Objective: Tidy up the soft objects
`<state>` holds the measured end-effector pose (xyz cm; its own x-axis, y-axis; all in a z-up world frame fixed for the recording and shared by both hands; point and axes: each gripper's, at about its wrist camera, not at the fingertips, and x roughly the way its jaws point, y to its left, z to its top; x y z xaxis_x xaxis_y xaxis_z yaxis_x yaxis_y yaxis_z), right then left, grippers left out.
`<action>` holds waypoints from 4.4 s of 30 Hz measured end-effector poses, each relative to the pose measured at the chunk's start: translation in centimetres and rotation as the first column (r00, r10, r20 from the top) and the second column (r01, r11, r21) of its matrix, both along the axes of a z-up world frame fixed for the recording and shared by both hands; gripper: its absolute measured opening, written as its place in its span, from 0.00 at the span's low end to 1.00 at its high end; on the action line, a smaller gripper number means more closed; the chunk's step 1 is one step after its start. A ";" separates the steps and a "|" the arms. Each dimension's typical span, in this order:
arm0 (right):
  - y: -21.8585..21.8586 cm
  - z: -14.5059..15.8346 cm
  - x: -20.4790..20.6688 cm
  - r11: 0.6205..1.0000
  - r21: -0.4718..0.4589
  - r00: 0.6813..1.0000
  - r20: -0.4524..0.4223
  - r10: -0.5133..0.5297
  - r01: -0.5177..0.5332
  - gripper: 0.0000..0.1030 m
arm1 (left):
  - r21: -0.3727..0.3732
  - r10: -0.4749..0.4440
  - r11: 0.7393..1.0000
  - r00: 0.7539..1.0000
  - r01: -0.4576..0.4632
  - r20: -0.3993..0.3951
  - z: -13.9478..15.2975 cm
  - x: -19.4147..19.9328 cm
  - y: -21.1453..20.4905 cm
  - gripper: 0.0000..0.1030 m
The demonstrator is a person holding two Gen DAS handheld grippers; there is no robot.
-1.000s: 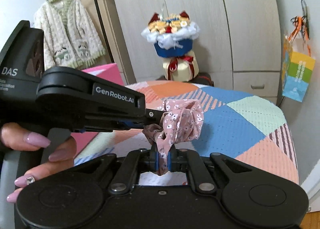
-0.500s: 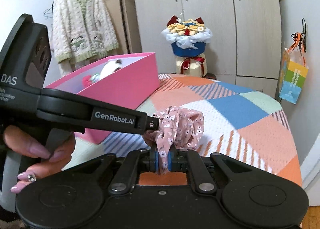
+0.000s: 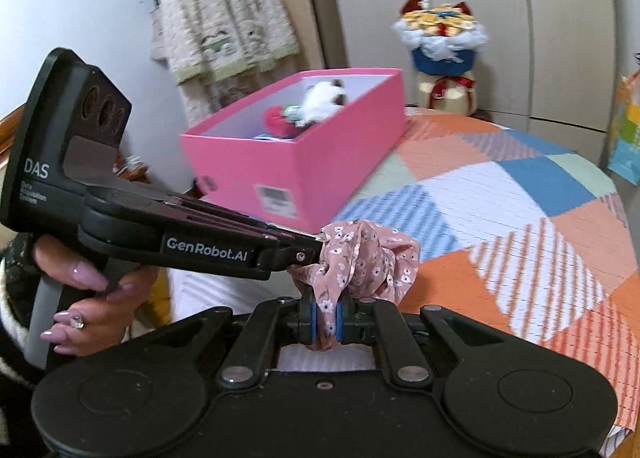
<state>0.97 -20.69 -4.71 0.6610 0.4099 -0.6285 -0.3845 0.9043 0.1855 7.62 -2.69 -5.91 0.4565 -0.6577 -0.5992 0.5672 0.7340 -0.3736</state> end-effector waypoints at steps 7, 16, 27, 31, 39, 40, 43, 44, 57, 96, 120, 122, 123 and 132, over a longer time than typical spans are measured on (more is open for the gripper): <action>2.5 3.8 -0.5 0.992 0.095 0.997 0.032 0.075 -0.077 0.11 | -0.013 0.033 0.999 0.991 -0.031 0.128 4.3 -1.5 3.9 0.10; 7.1 7.5 3.3 0.989 0.044 0.968 0.216 0.130 -0.143 0.12 | -0.033 0.159 0.987 0.948 -0.156 0.276 8.9 2.4 7.1 0.10; 8.0 8.4 11.8 0.988 0.120 0.962 0.265 0.066 -0.100 0.12 | -0.119 0.188 0.980 0.945 -0.161 0.266 9.3 11.3 8.4 0.10; 9.0 7.9 14.8 0.997 0.051 0.962 0.270 0.039 -0.054 0.12 | -0.135 0.200 0.975 0.956 -0.174 0.216 8.2 15.4 8.1 0.10; 10.4 6.0 18.7 0.997 -0.081 0.971 0.235 0.034 -0.015 0.12 | -0.016 0.168 0.986 0.968 -0.168 0.185 5.8 19.3 6.9 0.11; 10.4 5.6 19.0 0.996 -0.084 0.975 0.218 0.038 -0.020 0.12 | 0.008 0.161 0.986 0.968 -0.166 0.191 5.5 19.2 6.5 0.10; 10.4 4.3 19.2 0.996 -0.092 0.980 0.194 0.034 -0.016 0.12 | 0.037 0.149 0.987 0.974 -0.157 0.169 4.8 19.5 6.1 0.11; 10.5 4.0 19.0 0.995 -0.101 0.981 0.188 0.039 -0.021 0.12 | 0.043 0.147 0.987 0.976 -0.156 0.164 4.6 19.6 6.0 0.11; 10.7 3.3 16.7 0.980 -0.170 0.973 0.188 0.132 -0.100 0.50 | 0.020 0.246 0.966 0.941 -0.258 0.234 6.1 15.5 7.7 0.55; 1.2 9.3 1.3 0.917 -0.130 0.909 0.242 -0.339 0.377 1.00 | 0.116 0.350 0.899 0.852 -0.422 0.389 11.1 -3.0 5.2 1.00; 1.6 8.2 -3.6 0.858 -0.085 0.835 0.298 -0.463 0.506 1.00 | 0.122 0.403 0.860 0.806 -0.495 0.434 7.5 -5.0 4.0 1.00; 1.7 8.1 -3.7 0.848 -0.097 0.826 0.306 -0.472 0.521 1.00 | 0.127 0.412 0.852 0.801 -0.507 0.434 7.4 -5.0 4.1 1.00; 1.8 8.0 -3.8 0.844 -0.102 0.824 0.309 -0.476 0.526 1.00 | 0.130 0.415 0.850 0.800 -0.511 0.434 7.3 -5.0 4.1 1.00; 1.7 7.4 -4.3 0.823 -0.121 0.806 0.323 -0.497 0.555 1.00 | 0.122 0.440 0.834 0.783 -0.538 0.440 6.8 -5.6 4.3 1.00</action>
<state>-3.28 -19.01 2.71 0.8895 -0.1648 -0.4262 0.1543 0.9862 -0.0593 2.06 1.63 0.86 0.8988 -0.1490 -0.4122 0.1666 0.9860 0.0067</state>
